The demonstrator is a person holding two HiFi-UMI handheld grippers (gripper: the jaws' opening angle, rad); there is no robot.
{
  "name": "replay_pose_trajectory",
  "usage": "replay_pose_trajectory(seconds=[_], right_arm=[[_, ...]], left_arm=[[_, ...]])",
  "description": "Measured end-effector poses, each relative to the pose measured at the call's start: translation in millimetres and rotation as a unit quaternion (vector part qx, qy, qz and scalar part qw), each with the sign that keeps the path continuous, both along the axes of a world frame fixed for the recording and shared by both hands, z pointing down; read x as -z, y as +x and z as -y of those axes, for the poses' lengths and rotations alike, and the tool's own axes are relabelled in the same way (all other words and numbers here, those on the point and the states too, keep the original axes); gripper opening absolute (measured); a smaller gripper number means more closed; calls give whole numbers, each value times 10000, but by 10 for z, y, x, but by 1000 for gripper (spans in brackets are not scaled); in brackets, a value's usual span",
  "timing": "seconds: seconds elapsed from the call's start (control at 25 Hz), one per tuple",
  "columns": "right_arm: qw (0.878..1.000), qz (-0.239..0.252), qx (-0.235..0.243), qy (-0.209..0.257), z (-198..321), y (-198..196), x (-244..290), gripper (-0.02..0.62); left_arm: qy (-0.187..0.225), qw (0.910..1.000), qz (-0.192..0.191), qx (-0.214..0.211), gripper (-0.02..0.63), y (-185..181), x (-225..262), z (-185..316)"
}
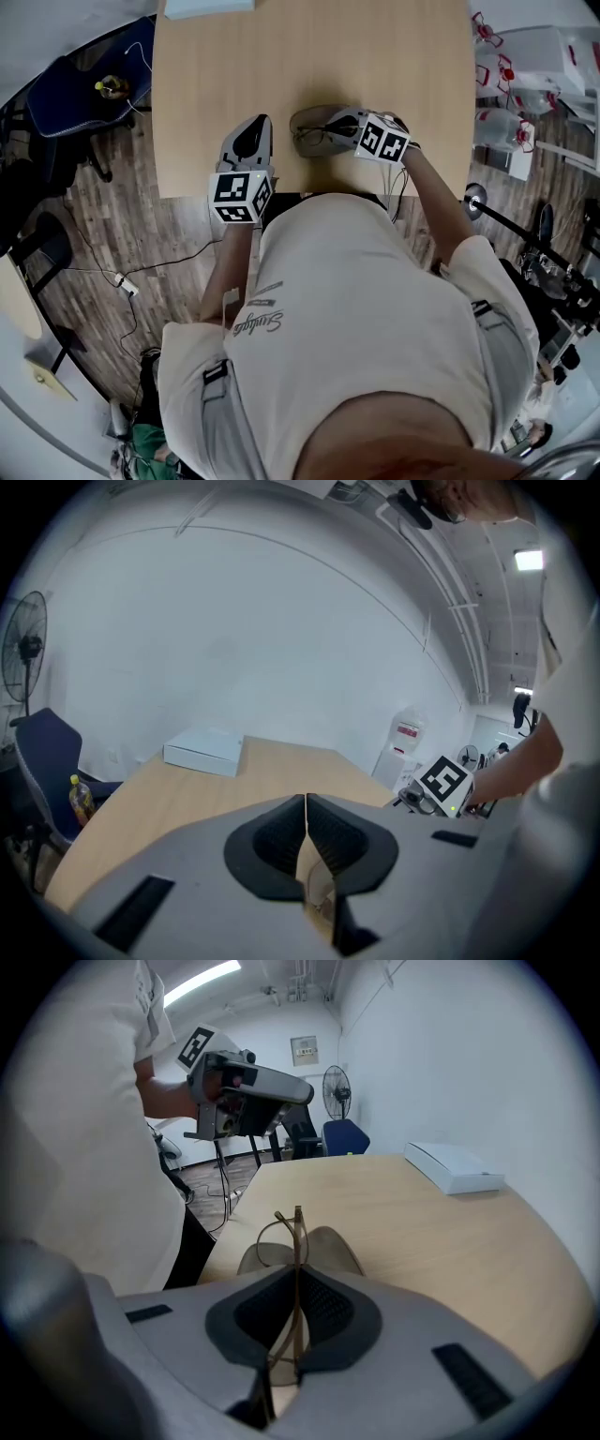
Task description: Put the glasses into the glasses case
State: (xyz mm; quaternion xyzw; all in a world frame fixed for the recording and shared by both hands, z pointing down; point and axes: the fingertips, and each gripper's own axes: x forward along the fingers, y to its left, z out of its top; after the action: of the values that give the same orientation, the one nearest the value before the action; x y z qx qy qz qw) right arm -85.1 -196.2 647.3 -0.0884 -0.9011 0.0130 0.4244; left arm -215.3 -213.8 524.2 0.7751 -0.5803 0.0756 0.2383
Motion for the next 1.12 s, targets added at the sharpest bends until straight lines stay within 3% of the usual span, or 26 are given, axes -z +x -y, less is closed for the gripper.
replay_pose_trajectory(seconds=[0.32, 1.12], right_arm=[[9975, -509, 485, 49, -123, -18, -217, 11], [9907, -972, 936, 187, -263, 34, -517, 12]], left_arm=[[118, 9997, 177, -110, 17, -56, 33, 2], [49, 9999, 137, -11, 17, -116, -29, -50]])
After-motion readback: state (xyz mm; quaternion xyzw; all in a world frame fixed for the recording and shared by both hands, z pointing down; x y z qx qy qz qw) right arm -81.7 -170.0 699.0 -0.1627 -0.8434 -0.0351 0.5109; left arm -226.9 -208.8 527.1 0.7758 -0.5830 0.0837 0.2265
